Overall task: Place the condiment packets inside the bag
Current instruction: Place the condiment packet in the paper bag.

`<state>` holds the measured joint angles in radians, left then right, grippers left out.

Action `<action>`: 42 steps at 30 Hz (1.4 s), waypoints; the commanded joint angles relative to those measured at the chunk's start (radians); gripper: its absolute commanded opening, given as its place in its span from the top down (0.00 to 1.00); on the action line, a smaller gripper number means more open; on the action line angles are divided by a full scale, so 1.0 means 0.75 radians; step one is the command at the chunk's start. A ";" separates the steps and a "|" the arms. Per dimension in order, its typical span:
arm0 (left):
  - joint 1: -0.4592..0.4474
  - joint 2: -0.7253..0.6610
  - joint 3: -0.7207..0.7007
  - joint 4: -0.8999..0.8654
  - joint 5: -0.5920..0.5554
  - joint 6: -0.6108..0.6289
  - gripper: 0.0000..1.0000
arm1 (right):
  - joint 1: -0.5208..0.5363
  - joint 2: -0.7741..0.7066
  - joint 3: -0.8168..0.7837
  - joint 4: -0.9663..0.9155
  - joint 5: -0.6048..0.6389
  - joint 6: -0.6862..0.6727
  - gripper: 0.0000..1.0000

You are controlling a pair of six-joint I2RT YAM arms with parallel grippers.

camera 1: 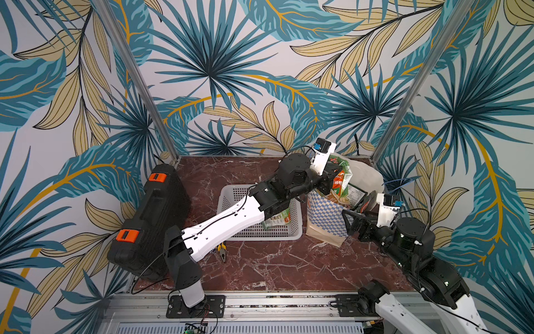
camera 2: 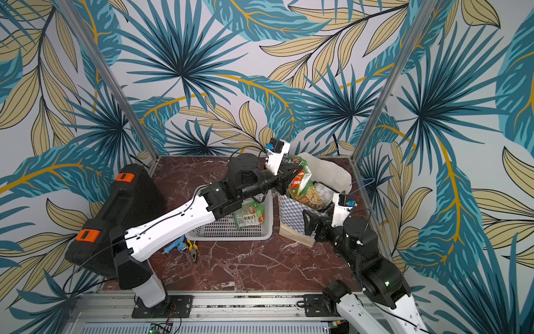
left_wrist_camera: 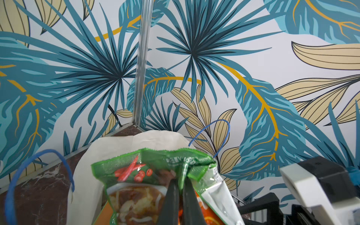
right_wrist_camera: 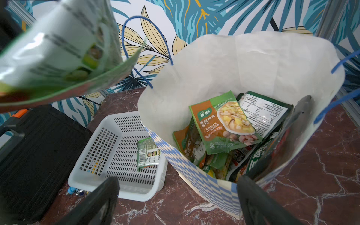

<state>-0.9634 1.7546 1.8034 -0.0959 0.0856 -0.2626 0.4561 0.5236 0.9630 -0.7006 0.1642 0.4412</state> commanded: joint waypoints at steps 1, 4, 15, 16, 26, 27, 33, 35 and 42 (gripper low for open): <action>-0.006 0.068 0.153 -0.018 -0.028 0.113 1.00 | -0.005 -0.036 0.019 0.004 -0.036 -0.027 0.00; -0.005 0.148 0.239 -0.050 -0.062 0.164 1.00 | -0.006 -0.061 0.012 0.001 -0.035 -0.029 0.01; -0.015 0.299 0.522 -0.349 -0.145 0.179 0.25 | -0.005 -0.121 -0.008 -0.043 0.004 -0.039 0.00; -0.018 0.271 0.503 -0.360 -0.155 0.175 0.24 | -0.005 -0.119 -0.008 -0.046 0.004 -0.038 0.00; -0.022 -0.203 -0.108 -0.321 -0.353 0.201 0.10 | -0.005 -0.077 -0.015 -0.031 -0.061 -0.025 0.01; -0.021 -0.250 -0.182 -0.314 -0.388 0.206 0.09 | -0.005 -0.069 -0.016 -0.028 -0.074 -0.025 0.00; 0.014 -0.413 -0.521 -0.325 -0.511 0.164 0.06 | -0.006 -0.022 -0.024 0.024 -0.208 -0.026 0.01; 0.044 -0.455 -0.616 -0.321 -0.513 0.129 0.06 | -0.006 0.003 -0.020 0.054 -0.270 -0.025 0.00; 0.197 -0.595 -0.937 -0.257 -0.577 0.044 0.05 | -0.004 0.134 -0.004 0.161 -0.462 -0.021 0.00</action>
<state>-0.8501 1.3804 1.1725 -0.3313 -0.2859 -0.1925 0.4561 0.5926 0.9596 -0.6434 -0.0940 0.4271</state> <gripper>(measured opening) 0.951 0.996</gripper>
